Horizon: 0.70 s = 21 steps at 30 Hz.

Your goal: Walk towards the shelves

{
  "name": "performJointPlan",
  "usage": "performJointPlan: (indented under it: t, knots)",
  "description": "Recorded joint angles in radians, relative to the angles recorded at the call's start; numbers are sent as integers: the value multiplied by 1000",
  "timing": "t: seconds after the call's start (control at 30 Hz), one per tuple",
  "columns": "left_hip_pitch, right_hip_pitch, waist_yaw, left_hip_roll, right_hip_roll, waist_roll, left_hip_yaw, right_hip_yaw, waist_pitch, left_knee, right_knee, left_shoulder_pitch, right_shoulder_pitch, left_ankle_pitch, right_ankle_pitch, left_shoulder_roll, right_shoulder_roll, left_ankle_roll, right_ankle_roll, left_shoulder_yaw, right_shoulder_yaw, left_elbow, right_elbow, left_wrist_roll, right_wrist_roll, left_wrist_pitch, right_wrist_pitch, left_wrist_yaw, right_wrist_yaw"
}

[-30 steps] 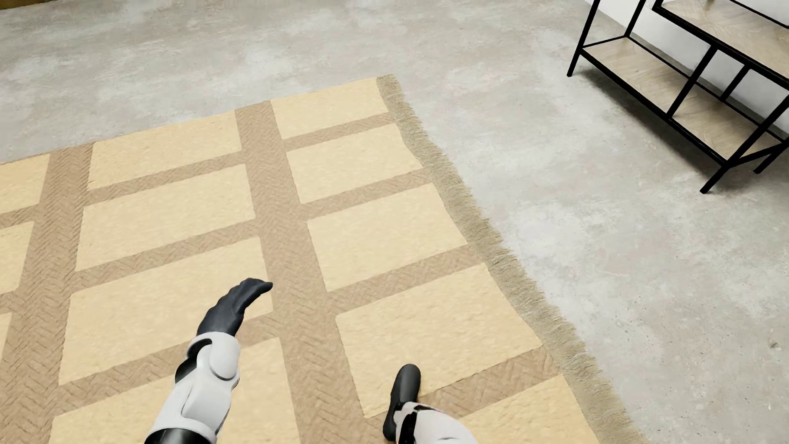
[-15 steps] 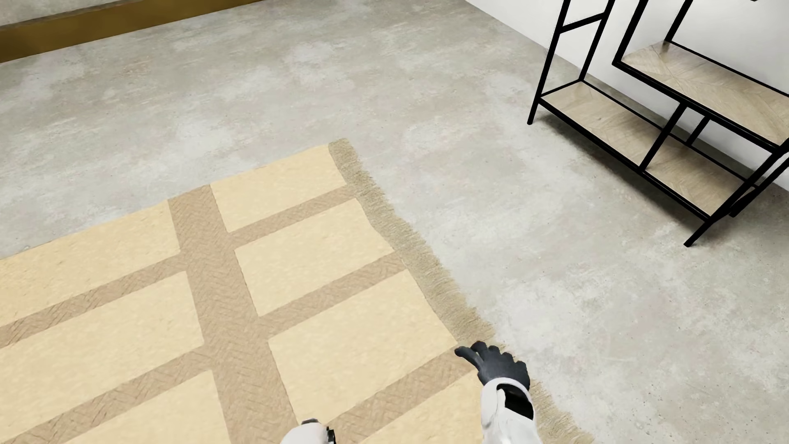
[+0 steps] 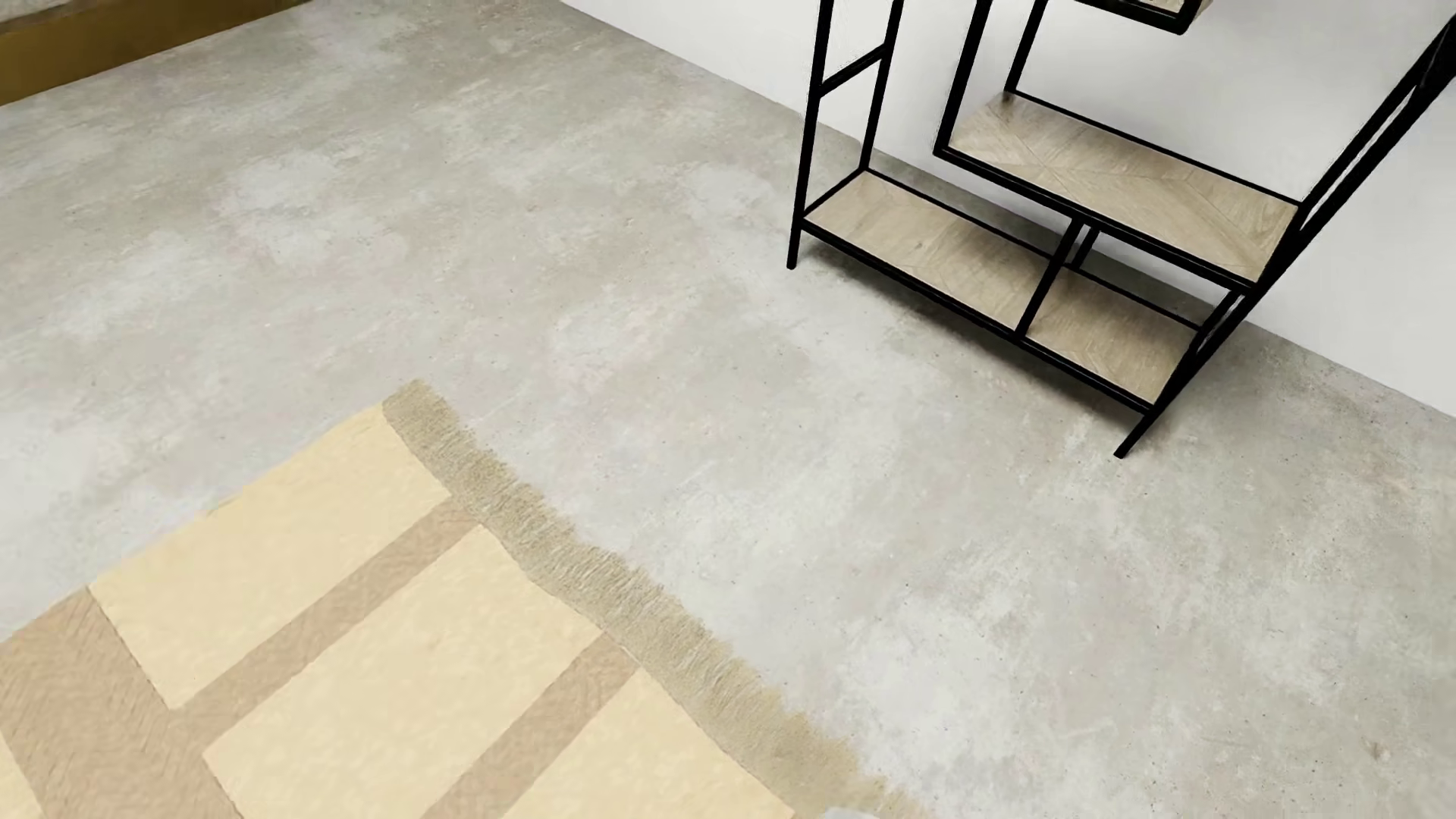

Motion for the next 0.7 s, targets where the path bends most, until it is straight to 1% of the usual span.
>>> performJointPlan:
  t: [0.03,0.07,0.1,0.13,0.17,0.2,0.23,0.27,0.3,0.33,0.37,0.4,0.43,0.47,0.5,0.53,0.57,0.6,0.63,0.67,0.7]
  knots:
    - [50,-70,-13,-2,-21,-5,23,-30,2,-25,-26,-52,54,-21,6,38,11,-5,-9,-50,-34,22,-46,40,37,-5,-20,-11,-13]
    - [98,-129,-25,-6,-41,-9,47,-63,3,-52,-96,-99,91,-41,-1,66,25,-11,-11,-80,-65,25,-82,61,72,-11,-29,-7,-18]
    - [145,-171,-35,-12,-54,-11,70,-101,4,-76,-209,-136,121,-62,-3,90,31,-18,-21,-91,-86,12,-100,58,94,-26,-28,13,-19]
    - [190,-197,-43,-19,-53,-12,95,-143,5,-104,-369,-165,129,-81,4,117,35,-25,-35,-81,-104,-15,-89,34,112,-42,-24,36,-9]
    - [232,-201,-49,-26,-37,-13,121,-182,7,-131,-579,-185,129,-95,20,131,37,-33,-7,-51,-109,-49,-67,-8,111,-54,-11,68,8]
    - [272,-185,-53,-37,2,-13,147,-212,6,-159,-839,-202,127,-109,35,134,37,-41,-8,-10,-105,-82,-42,-64,99,-54,0,98,30]
    - [316,-168,-55,-51,51,-11,168,-210,4,-199,-1094,-217,126,-116,29,135,32,-50,47,13,-89,-111,-18,-109,66,-59,5,131,55]
    - [364,-173,-56,-69,90,-8,190,-204,2,-237,-1243,-226,130,-123,-28,136,25,-60,51,20,-68,-130,0,-134,23,-58,-4,157,77]
    - [412,-191,-51,-88,105,-5,219,-246,-1,-259,-1240,-227,130,-132,-43,133,20,-70,100,29,-58,-143,10,-160,-10,-57,-15,168,95]
    - [455,-192,-48,-100,114,0,244,-285,-3,-259,-1175,-215,128,-139,8,130,16,-86,52,33,-54,-154,17,-172,-41,-62,-22,179,105]
    - [486,-201,-53,-103,108,8,246,-294,-5,-240,-1056,-201,129,-131,-2,121,20,-98,-24,22,-68,-156,11,-166,-56,-58,-23,182,104]
    - [523,-191,-66,-92,111,18,235,-290,-8,-213,-996,-186,137,-90,-4,114,39,-113,-142,-6,-98,-147,-7,-145,-54,-53,-19,172,96]
    - [541,-158,-78,-65,109,31,214,-303,-13,-149,-961,-167,151,-28,60,109,68,-106,-232,-36,-141,-132,-31,-117,-32,-55,-14,153,70]
    - [521,-143,-87,-25,113,48,181,-309,-16,-31,-907,-144,154,74,54,102,96,-80,-272,-53,-179,-117,-43,-90,-3,-42,-11,134,36]
    - [479,-118,-88,36,130,70,163,-317,-16,136,-860,-114,143,164,8,87,115,-21,-269,-54,-202,-103,-32,-78,17,-23,-8,110,6]
    - [401,-81,-81,83,159,92,111,-311,-16,325,-846,-82,113,271,-34,63,118,30,-256,-43,-202,-95,-5,-77,13,-7,5,83,-15]
    - [302,-43,-66,113,198,112,44,-295,-16,494,-848,-52,71,311,-65,40,111,62,-250,-27,-175,-91,26,-83,-18,4,6,51,-41]
    - [189,5,-48,100,239,127,-39,-268,-18,635,-873,-20,23,251,-84,18,97,55,-246,-9,-127,-91,53,-94,-69,6,-8,19,-59]
    - [83,58,-32,75,277,135,-110,-234,-20,725,-910,15,-33,213,-96,-4,86,53,-240,-1,-84,-94,76,-96,-114,6,-33,-11,-79]
    - [-16,109,-17,57,308,137,-163,-193,-24,779,-945,51,-94,210,-106,-20,80,61,-233,5,-44,-102,81,-91,-140,6,-71,-27,-88]
    - [-104,154,-3,51,336,137,-203,-148,-28,784,-968,87,-153,224,-122,-35,82,39,-226,12,-17,-114,69,-82,-145,12,-104,-31,-91]
